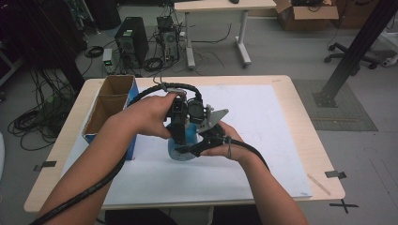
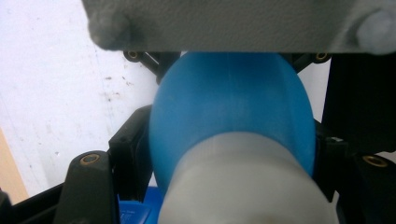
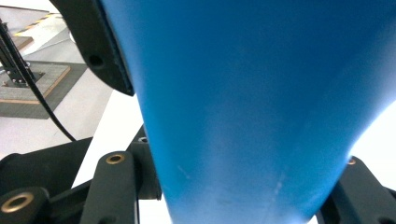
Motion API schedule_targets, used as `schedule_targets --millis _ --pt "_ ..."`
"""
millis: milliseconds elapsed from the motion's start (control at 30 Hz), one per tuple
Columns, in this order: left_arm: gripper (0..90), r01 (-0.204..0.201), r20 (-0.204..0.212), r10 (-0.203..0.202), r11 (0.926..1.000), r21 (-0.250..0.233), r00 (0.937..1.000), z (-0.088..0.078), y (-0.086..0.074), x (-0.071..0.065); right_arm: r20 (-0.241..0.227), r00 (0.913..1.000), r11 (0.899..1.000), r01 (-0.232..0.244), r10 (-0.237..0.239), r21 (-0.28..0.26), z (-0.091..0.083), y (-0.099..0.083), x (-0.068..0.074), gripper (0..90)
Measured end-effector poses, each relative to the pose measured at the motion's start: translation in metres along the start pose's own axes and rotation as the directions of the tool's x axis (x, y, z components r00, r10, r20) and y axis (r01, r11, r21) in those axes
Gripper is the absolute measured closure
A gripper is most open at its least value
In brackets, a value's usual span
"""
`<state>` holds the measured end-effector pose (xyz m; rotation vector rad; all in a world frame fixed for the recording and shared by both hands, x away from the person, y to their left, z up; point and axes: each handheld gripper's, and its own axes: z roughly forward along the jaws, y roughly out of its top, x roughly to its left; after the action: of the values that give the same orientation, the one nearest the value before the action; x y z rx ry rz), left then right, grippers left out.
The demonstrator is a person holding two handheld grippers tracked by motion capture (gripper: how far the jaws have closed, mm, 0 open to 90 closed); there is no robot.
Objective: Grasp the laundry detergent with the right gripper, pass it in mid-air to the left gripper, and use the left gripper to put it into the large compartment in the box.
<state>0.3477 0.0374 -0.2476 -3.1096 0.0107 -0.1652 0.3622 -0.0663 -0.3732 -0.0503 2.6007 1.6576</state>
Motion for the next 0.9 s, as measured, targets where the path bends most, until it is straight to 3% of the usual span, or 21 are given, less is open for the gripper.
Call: schedule_targets --millis 300,367,433,667,833,900 --pt "37.1 0.015 -0.017 -0.015 0.9995 0.027 0.9997 0.001 0.004 -0.002 0.001 0.9999 1.000 -0.014 0.014 -0.003 0.000 0.000 0.001 44.9" --pt "37.3 0.020 -0.013 -0.020 0.9994 0.028 0.9997 0.001 0.004 -0.002 0.011 0.9999 1.000 0.005 -0.005 0.004 0.000 0.000 0.000 44.9" --pt "37.5 0.021 -0.016 -0.021 0.9990 0.038 0.9997 0.000 0.004 -0.003 -0.007 0.9998 1.000 -0.016 0.016 0.001 0.000 0.000 0.002 44.7" --pt "37.7 0.020 -0.026 -0.018 0.9980 0.060 0.9995 -0.003 0.008 -0.005 0.015 0.9999 1.000 0.008 -0.007 -0.025 0.000 -0.001 0.002 43.7" --pt "37.8 0.033 -0.024 -0.032 0.9977 0.059 0.9992 -0.007 0.010 -0.004 0.016 0.9998 0.998 -0.005 0.006 -0.060 -0.004 -0.003 0.003 41.8" --pt "37.8 0.028 -0.029 -0.026 0.9980 0.057 0.9992 -0.008 0.011 -0.004 0.010 0.9992 0.996 -0.037 0.038 -0.076 -0.005 -0.004 0.003 37.9"
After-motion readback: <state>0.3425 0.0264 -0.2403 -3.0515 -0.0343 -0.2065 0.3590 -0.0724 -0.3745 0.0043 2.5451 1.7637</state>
